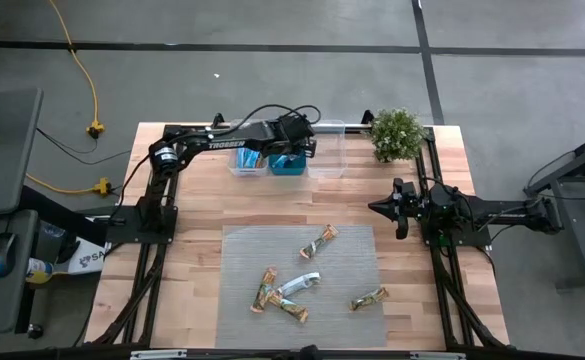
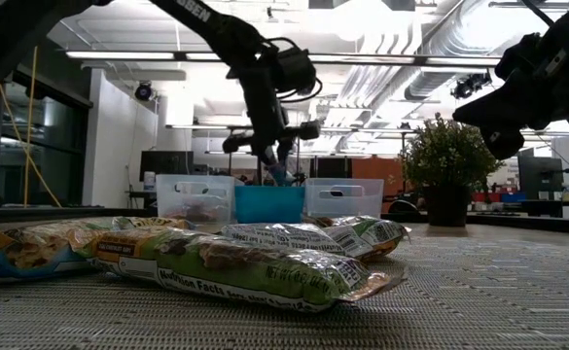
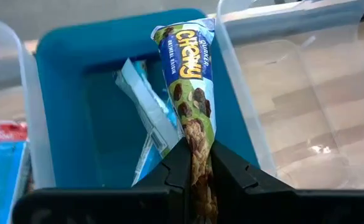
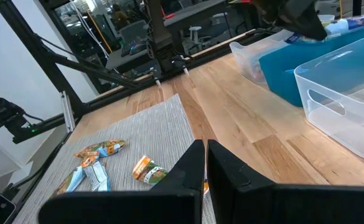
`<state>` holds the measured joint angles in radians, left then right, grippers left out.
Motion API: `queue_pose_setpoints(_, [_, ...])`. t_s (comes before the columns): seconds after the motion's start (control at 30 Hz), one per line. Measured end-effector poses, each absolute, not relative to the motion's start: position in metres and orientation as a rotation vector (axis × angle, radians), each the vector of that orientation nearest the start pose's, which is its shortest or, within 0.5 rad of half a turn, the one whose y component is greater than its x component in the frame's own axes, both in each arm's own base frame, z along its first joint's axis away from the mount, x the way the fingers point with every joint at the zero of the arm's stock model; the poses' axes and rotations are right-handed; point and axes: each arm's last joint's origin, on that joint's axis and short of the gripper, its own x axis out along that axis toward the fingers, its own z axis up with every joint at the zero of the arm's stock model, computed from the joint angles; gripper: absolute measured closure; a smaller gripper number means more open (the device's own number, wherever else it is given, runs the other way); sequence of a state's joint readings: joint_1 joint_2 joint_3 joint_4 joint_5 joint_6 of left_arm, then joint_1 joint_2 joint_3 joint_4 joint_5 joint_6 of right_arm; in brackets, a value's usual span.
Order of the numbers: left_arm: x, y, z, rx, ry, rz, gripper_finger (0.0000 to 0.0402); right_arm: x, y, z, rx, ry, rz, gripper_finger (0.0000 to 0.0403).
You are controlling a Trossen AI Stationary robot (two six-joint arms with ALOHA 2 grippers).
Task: Pick and place Granola Bars by type
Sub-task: Put the blue granola bar into the blue bin, then put the yellow granola bar into the right transparent bin
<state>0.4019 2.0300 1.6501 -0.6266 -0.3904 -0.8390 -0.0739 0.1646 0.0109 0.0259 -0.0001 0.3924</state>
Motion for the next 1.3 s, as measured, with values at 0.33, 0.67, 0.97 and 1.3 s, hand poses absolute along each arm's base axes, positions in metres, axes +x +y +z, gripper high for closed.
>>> queue_pose_setpoints(0.33, [0.395,0.186,0.223,-0.719,0.668,1.124,0.0362,0.106,-0.008,0.156,0.397,0.112,-0.098,0.0402])
queue_pose_setpoints(0.67, [0.395,0.185,0.222,-0.691,0.706,1.089,0.0325,0.106,-0.008,0.156,0.396,0.112,-0.098,0.0402])
queue_pose_setpoints(0.97, [0.396,0.184,0.222,-0.692,0.724,1.055,0.0266,0.106,-0.008,0.156,0.397,0.112,-0.098,0.0402])
queue_pose_setpoints(1.3, [0.39,0.18,0.293,-0.335,0.691,0.824,0.0259,0.106,-0.008,0.156,0.397,0.111,-0.098,0.0402])
